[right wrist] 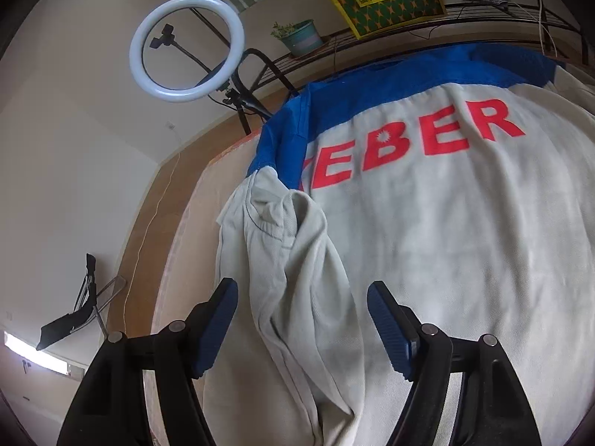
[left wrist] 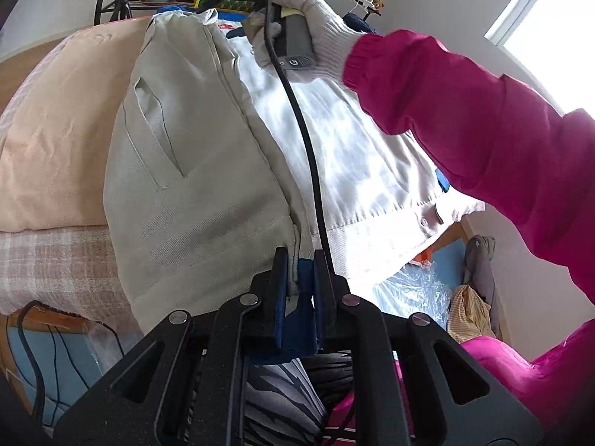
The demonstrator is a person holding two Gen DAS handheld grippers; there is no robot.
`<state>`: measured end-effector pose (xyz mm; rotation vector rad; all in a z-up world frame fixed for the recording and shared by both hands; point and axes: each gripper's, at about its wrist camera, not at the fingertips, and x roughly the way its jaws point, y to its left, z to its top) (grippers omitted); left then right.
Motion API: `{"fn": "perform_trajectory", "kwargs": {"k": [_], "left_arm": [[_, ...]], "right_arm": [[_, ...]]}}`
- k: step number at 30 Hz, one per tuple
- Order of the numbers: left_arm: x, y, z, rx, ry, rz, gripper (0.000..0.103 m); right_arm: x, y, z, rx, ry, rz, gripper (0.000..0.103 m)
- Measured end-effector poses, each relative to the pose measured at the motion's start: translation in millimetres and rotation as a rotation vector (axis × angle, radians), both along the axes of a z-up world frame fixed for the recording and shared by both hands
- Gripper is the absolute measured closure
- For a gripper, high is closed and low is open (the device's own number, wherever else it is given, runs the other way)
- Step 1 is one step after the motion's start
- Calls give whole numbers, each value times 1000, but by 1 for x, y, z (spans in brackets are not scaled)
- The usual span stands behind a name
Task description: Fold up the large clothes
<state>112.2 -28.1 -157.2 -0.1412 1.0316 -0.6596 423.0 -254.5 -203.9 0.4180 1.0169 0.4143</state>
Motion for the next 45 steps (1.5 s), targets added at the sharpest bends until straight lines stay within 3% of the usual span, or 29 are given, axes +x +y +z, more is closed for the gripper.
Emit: {"fn": "perform_trajectory", "kwargs": {"k": [1,2,3,4,6,12,18,24,28,29,31,32,34,35,39,42,45], "left_arm": [[1,-1,-1,-1,5,-2,93],[1,-2,-1,-3,8,-4,93],[1,-3,0,-5,12,-6,93],[2,-4,0,-9,14,-9,93],[3,-6,2,-12,15,-14,93],[5,-29,6,-37,5,-68,93],[15,-54,-26,-4,56,-99,93],[4,-53,-22,69,4,-143,93],[-5,-40,-15,103,-20,-154,93],[-5,-39,-16,106,-15,-154,93],[-5,-40,-20,129,13,-152,93],[-7,-39,-21,133,23,-152,93],[-15,-35,-15,116,24,-161,91],[-18,-32,-11,105,29,-169,91],[-36,-5,7,67,6,-154,90],[-42,28,16,33,-7,-69,90],[-46,68,21,-12,-15,53,90]], "right_arm": [[7,5,-1,-9,-3,14,30],[13,11,-1,-32,1,34,46],[18,19,-4,-62,11,55,79],[21,26,-7,-97,29,70,88],[21,31,-4,-158,15,79,96],[31,7,30,-170,-70,83,98],[44,-6,-9,-251,-11,54,98],[41,-11,-20,-216,6,27,98],[31,-31,-14,-32,25,-29,98],[30,-31,-15,-46,26,-32,98],[31,-24,-24,-143,46,-9,95],[30,-23,-24,-152,39,2,94],[26,-27,-16,-126,37,-5,82],[22,-31,-9,-108,31,-9,73],[-8,-40,27,-73,-39,47,72],[-49,-40,48,-39,-83,146,72],[-99,-29,51,26,-99,259,72]]}}
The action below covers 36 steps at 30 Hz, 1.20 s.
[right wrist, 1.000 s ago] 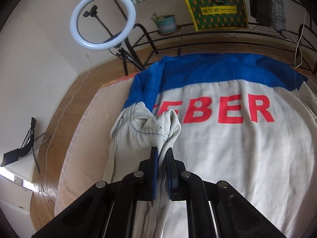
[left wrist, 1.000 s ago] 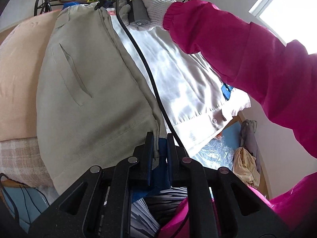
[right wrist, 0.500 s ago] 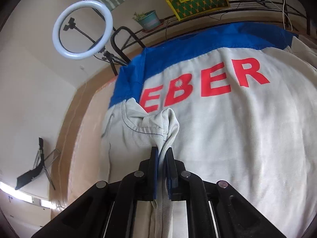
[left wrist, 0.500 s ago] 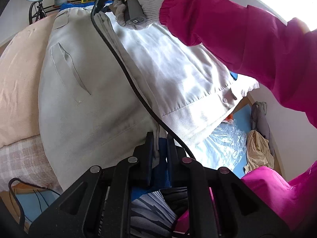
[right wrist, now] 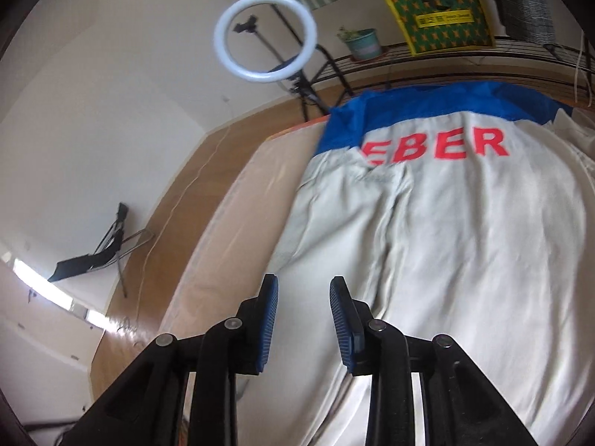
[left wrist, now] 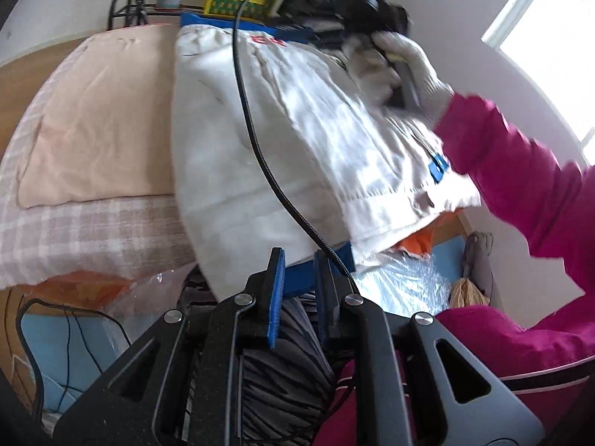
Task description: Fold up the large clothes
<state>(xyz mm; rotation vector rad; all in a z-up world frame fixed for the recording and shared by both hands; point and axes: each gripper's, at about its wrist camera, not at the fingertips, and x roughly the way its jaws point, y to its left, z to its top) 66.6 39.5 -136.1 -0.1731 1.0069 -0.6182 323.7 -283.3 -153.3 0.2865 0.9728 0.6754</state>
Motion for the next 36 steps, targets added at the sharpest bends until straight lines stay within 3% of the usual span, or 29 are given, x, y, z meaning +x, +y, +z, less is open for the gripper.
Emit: {"fn": "perform_trajectory", "kwargs": {"k": [3,6,10,13,15,17,20,28,31,36], "left_arm": [[-7,33,1,-23,-14,94,90],[-19,55,1,11,-33,140,90],[-40,70,-5,85,-49,127,90],[-51,78,-11,125,-63,103,90],[-56,85,-11,143,-82,96,90],[-64,89,-6,153,-111,90,90],[-64,101,6,162,-163,75,89],[-31,116,24,113,-216,40,88],[-11,95,29,66,-235,-18,88],[19,29,22,9,-218,-183,88]], "right_arm": [[-52,23,-17,32,26,102,73],[-91,54,-41,-20,36,153,75],[-123,90,-76,-98,67,179,77],[-138,108,-91,-219,-9,164,81],[-141,110,-90,-237,-23,135,81],[-143,106,-80,-236,11,94,81],[-157,84,-43,-178,-41,36,78],[-236,-27,89,-43,-292,-206,66],[-278,-68,114,-85,-361,-315,63],[-341,-130,126,-119,-378,-521,62]]}}
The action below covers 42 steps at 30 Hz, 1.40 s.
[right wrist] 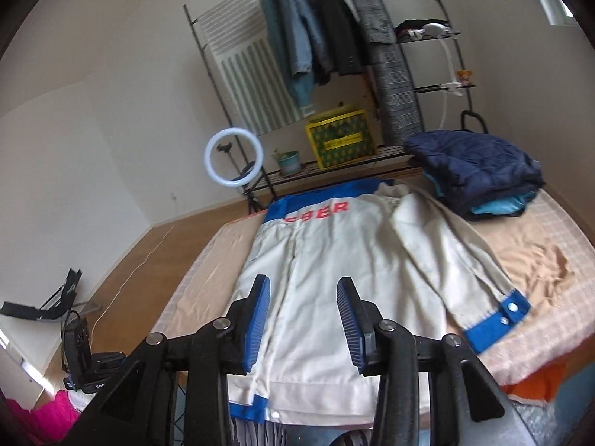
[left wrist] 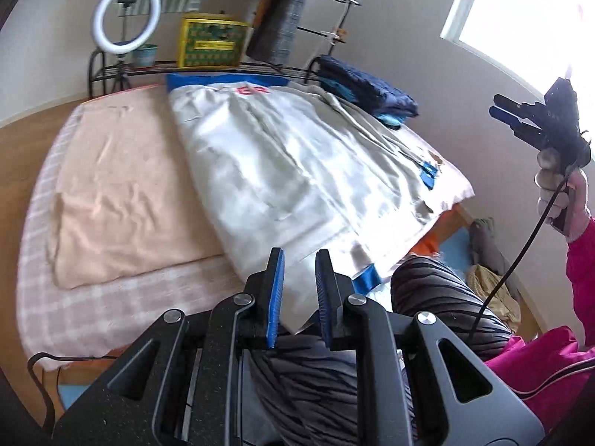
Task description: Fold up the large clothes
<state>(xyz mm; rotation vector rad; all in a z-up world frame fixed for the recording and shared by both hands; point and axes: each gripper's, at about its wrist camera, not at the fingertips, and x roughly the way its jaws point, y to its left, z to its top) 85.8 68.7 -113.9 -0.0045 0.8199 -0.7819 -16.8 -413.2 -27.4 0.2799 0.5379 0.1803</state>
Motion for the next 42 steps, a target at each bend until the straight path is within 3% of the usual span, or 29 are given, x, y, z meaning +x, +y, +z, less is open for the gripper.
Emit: {"fn": "perform_trajectory", "kwargs": {"k": [6,10,12,17,25,30,37,42], "left_arm": [[15,-60,-42,9,40,-81,88],[23,-77,-93,38,179,-52,88],[21,-80,-100,42,195,-56,88],[11,-88,-82,93,152,-21,88],[-10,-85,-23,42,50,117,88],[-21,-86,-8,51,35,178,87],[-28,-91,7,64,13,208,87],[-26,-92,10,61,7,204,87]], "right_arm": [[-58,-67,-7,47,18,-214,56],[-80,-97,-13,43,43,-293,54],[-84,-114,-19,56,56,-315,51],[-77,-159,-44,31,114,-322,39],[-9,-240,-111,115,204,-336,39],[45,-273,-143,185,235,-320,40],[102,-285,-170,166,293,-301,40],[117,-268,-185,72,357,-264,40]]}}
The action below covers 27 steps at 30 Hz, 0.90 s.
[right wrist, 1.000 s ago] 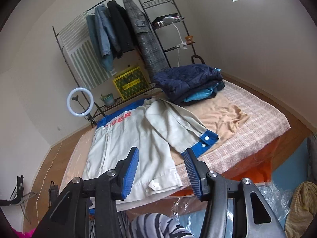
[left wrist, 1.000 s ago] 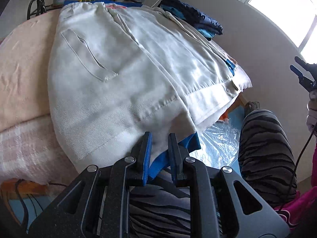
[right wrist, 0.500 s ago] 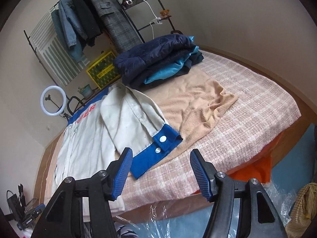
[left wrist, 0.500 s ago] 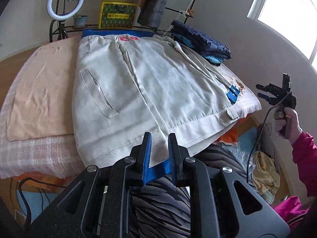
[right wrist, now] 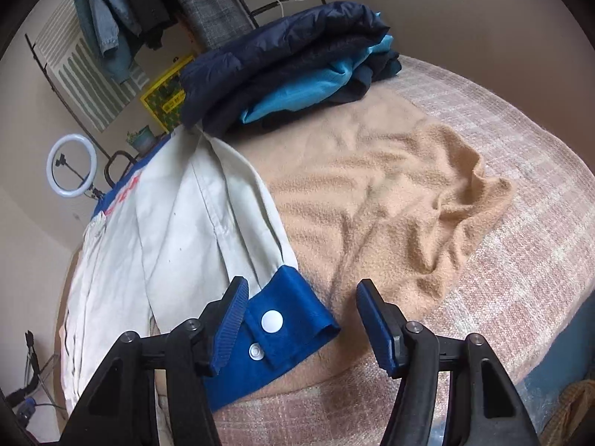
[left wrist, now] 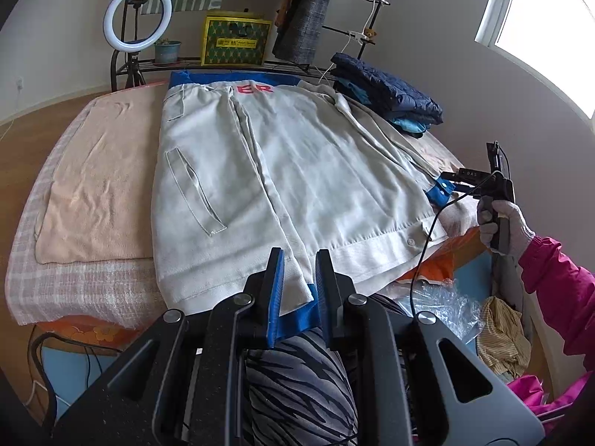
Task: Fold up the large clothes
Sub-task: 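Grasp the blue cuff of the other sleeve with the right tool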
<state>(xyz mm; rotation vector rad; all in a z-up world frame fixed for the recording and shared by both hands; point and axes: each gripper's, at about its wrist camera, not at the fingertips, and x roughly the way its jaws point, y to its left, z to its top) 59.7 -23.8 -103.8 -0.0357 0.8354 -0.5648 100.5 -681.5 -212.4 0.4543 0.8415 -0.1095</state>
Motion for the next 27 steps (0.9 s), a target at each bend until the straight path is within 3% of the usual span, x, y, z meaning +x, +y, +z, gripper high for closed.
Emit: {"fn": "perform_trajectory", "kwargs": {"k": [4,6,7,9,20,27], "left_arm": [[1,-1,0,5,-2,-18,87],[2,0,0,3,-7,-19,87],[3,2,1,-4,-7,-17,87],[3,6,1,-15,-8,-11,87],[2,16,-4,-40,-4,1,87],[1,16,-3,-54,-10,-1,87]], "right_arm": [[3,24,-4,-101,39,62,45],[4,35,-2,-165,57,87,70],[5,39,0,-191,64,93,74],[4,43,8,-233,61,89,95],[-3,58,100,-345,-87,91,99],[-13,122,156,-429,-227,202,100]]}}
